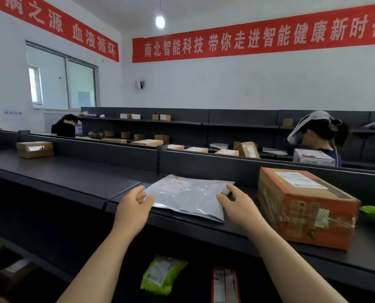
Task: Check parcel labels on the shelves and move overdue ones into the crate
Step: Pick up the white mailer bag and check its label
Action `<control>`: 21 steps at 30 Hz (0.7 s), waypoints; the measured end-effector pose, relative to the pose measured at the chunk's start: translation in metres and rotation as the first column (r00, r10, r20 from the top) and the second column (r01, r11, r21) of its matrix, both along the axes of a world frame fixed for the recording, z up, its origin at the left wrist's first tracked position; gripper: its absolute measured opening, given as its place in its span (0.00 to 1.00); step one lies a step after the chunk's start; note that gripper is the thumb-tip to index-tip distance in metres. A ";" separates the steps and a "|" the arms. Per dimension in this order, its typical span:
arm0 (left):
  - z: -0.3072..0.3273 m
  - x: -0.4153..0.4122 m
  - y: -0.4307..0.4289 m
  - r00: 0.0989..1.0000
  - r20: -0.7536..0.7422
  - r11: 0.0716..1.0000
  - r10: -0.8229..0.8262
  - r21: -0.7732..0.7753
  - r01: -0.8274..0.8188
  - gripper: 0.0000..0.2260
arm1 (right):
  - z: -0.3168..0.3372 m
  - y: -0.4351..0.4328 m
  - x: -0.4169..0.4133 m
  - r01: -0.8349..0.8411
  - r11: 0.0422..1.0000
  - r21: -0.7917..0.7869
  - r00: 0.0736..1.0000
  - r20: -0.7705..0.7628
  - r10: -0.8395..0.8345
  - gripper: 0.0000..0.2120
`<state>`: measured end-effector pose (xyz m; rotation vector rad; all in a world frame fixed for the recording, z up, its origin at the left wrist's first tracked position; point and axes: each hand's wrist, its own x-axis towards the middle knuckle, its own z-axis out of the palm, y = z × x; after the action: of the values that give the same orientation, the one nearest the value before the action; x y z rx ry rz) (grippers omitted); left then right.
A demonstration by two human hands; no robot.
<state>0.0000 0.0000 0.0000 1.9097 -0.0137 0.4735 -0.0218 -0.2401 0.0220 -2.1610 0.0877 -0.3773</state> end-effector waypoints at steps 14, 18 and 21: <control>-0.003 0.164 0.013 0.965 -0.261 0.939 -0.010 0.330 0.099 0.31 | -0.022 0.035 0.090 0.186 0.951 -0.246 0.931 -0.266 -0.251 0.36; -0.003 0.176 0.022 0.981 -0.195 0.925 -0.019 0.368 0.092 0.14 | -0.018 0.053 0.086 0.290 0.891 -0.349 0.906 -0.200 -0.373 0.27; -0.005 0.170 0.040 0.973 -0.203 0.923 -0.109 0.343 0.175 0.14 | -0.015 0.070 0.072 0.361 0.857 -0.368 0.886 -0.152 -0.438 0.25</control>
<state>0.1701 0.0397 -0.0050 2.2873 -0.1287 0.2051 0.0499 -0.1700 0.0067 -2.5125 0.6641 -0.3962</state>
